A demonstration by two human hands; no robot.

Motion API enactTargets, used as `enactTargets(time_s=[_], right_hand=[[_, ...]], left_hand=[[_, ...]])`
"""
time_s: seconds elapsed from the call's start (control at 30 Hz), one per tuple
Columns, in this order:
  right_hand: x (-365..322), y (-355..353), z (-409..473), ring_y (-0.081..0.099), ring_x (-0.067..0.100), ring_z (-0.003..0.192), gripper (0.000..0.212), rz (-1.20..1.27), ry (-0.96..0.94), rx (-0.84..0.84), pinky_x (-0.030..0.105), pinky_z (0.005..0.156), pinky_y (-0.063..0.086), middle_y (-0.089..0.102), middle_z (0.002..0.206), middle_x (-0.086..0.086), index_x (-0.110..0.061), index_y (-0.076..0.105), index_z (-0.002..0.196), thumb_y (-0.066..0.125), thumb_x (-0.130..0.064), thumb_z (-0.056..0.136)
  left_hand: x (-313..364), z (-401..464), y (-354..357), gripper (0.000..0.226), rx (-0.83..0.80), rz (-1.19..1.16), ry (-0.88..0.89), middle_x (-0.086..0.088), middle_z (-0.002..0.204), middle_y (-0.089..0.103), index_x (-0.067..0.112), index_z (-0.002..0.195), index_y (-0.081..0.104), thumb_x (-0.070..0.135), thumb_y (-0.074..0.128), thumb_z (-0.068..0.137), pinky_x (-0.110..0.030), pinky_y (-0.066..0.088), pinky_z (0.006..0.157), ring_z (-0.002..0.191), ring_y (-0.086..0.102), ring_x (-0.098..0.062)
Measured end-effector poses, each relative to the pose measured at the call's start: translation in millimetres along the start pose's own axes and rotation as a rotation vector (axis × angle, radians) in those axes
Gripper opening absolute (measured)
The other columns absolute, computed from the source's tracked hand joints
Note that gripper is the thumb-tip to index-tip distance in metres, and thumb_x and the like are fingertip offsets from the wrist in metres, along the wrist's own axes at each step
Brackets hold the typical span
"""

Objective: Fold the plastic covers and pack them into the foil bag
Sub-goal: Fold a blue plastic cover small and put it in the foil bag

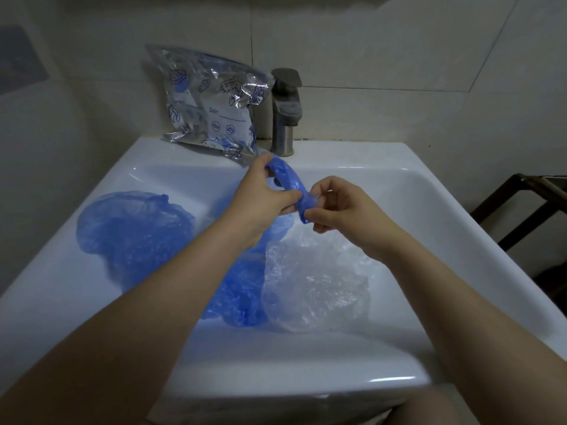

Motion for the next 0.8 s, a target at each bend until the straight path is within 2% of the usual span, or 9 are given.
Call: enactTargets(time_s=[0.1, 0.2, 0.27, 0.37, 0.47, 0.6, 0.7, 0.8], right_hand=[[3, 3, -1, 0.061, 0.012, 0.057, 0.021, -0.026, 0.051, -0.011, 0.023, 0.061, 0.054, 0.066, 0.073, 0.007, -0.011, 0.052, 0.091, 0.068, -0.002, 0.081], [4, 4, -2, 0.060, 0.014, 0.057, 0.022, -0.023, 0.065, -0.021, 0.023, 0.059, 0.053, 0.067, 0.075, 0.010, -0.011, 0.051, 0.088, 0.069, -0.003, 0.080], [4, 3, -1, 0.060, 0.014, 0.056, 0.023, -0.046, 0.057, -0.010, 0.024, 0.058, 0.052, 0.068, 0.076, 0.012, -0.012, 0.049, 0.084, 0.070, -0.002, 0.079], [2, 2, 0, 0.061, 0.014, 0.057, 0.027, -0.154, -0.002, 0.021, 0.026, 0.061, 0.053, 0.068, 0.071, 0.007, -0.014, 0.047, 0.080, 0.072, -0.006, 0.078], [-9, 1, -2, 0.062, 0.017, 0.067, 0.027, -0.292, -0.150, 0.021, 0.026, 0.067, 0.053, 0.065, 0.078, 0.003, -0.021, 0.049, 0.081, 0.074, -0.013, 0.077], [-23, 6, -6, 0.055, 0.009, 0.081, 0.033, -0.489, -0.365, -0.063, 0.016, 0.075, 0.049, 0.051, 0.100, -0.011, -0.031, 0.055, 0.099, 0.075, -0.017, 0.076], [-25, 6, -4, 0.050, 0.006, 0.078, 0.026, -0.649, -0.437, -0.006, 0.012, 0.073, 0.045, 0.046, 0.108, -0.012, -0.022, 0.066, 0.104, 0.070, -0.013, 0.081], [-30, 3, -5, 0.050, 0.006, 0.083, 0.012, -0.764, -0.506, 0.077, 0.018, 0.071, 0.044, 0.058, 0.109, -0.002, -0.014, 0.072, 0.094, 0.069, -0.015, 0.082]], left_hand=[[-1, -1, 9, 0.072, -0.087, 0.030, -0.020, -0.003, 0.139, 0.041, 0.018, 0.145, 0.027, 0.003, 0.063, 0.085, -0.022, 0.057, 0.073, 0.112, 0.057, -0.023], [-3, -1, 9, 0.086, -0.133, 0.099, -0.032, -0.003, 0.145, 0.037, 0.022, 0.145, 0.026, 0.017, 0.075, 0.076, -0.037, 0.054, 0.089, 0.121, 0.051, -0.023], [-7, 0, 7, 0.093, -0.142, 0.182, -0.029, -0.003, 0.144, 0.038, 0.023, 0.146, 0.026, 0.017, 0.080, 0.070, -0.042, 0.050, 0.096, 0.126, 0.046, -0.023], [-11, 2, 7, 0.085, -0.129, 0.194, -0.047, -0.007, 0.136, 0.045, 0.019, 0.142, 0.032, 0.005, 0.077, 0.072, -0.034, 0.055, 0.086, 0.118, 0.052, -0.024], [-14, 1, 6, 0.069, -0.097, -0.051, -0.155, -0.014, 0.133, 0.049, 0.011, 0.138, 0.037, -0.006, 0.067, 0.078, -0.025, 0.058, 0.071, 0.106, 0.060, -0.027], [-15, 0, 3, 0.032, -0.077, -0.321, -0.266, -0.017, 0.104, 0.060, 0.002, 0.115, 0.049, -0.008, 0.056, 0.085, -0.021, 0.057, 0.065, 0.066, 0.068, -0.017], [-18, 1, 2, 0.047, -0.088, -0.347, -0.299, -0.026, 0.107, 0.061, -0.004, 0.130, 0.042, -0.009, 0.056, 0.085, -0.023, 0.058, 0.066, 0.060, 0.069, -0.017], [-20, 0, 5, 0.050, -0.102, -0.334, -0.315, -0.019, 0.094, 0.064, -0.007, 0.133, 0.040, -0.010, 0.056, 0.085, -0.020, 0.057, 0.060, 0.057, 0.068, -0.014]])
Point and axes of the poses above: each hand's wrist, its own z-axis towards the middle knuckle, its own y-axis out of the palm, x = y × z, the point moved 7 cm from there along z, towards the middle knuckle
